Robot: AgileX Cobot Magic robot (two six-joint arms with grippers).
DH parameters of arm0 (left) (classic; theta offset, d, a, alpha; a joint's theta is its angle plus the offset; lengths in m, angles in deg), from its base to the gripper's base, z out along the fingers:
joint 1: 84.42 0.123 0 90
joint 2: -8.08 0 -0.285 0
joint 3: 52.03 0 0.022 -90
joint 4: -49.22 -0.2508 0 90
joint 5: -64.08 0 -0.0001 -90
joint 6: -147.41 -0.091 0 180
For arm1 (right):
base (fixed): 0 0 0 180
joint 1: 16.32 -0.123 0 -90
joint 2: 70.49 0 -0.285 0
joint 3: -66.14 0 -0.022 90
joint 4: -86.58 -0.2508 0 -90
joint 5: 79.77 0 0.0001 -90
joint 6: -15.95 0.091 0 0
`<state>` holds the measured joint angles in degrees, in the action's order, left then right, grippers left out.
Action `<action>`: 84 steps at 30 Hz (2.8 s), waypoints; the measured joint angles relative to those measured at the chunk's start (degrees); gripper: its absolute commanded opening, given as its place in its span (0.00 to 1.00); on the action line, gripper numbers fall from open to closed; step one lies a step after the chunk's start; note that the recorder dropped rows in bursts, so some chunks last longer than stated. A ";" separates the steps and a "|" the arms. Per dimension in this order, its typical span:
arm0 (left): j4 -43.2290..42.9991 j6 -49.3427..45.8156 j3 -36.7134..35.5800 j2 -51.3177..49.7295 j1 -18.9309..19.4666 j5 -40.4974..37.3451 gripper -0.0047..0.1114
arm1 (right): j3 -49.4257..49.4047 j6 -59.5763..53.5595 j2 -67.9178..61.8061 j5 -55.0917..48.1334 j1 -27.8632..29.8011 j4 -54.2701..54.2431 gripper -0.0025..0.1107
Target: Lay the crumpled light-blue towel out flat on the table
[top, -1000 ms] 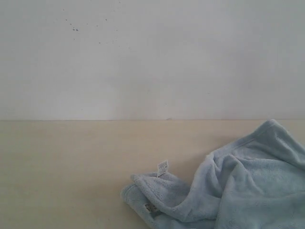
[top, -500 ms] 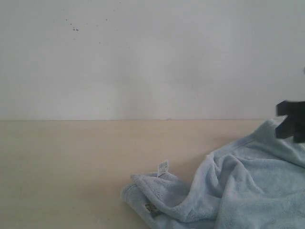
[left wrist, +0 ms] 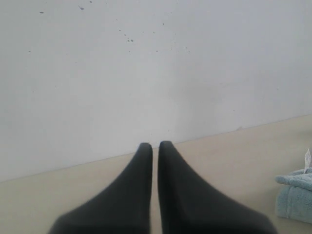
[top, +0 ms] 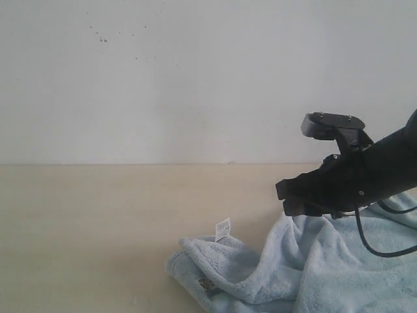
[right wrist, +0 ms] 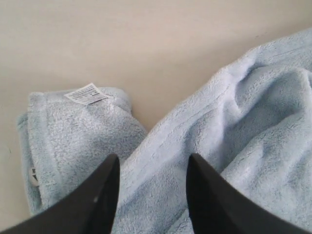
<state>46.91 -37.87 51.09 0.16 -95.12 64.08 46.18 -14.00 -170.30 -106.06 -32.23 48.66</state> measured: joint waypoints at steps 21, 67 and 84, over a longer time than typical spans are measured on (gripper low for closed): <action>0.00 0.00 0.00 0.00 0.00 0.00 0.08 | -0.12 -0.01 5.16 -6.22 14.71 2.48 0.39; -63.90 91.85 56.44 -111.83 -4.01 39.18 0.58 | -0.21 -1.58 5.16 6.87 14.71 1.78 0.39; -79.13 102.61 59.97 -117.84 -5.71 35.60 0.58 | -0.21 -2.37 5.16 6.76 14.71 1.78 0.39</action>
<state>-32.22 64.74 111.06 -117.68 -100.83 99.67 45.97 -16.37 -165.14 -99.29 -17.52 50.44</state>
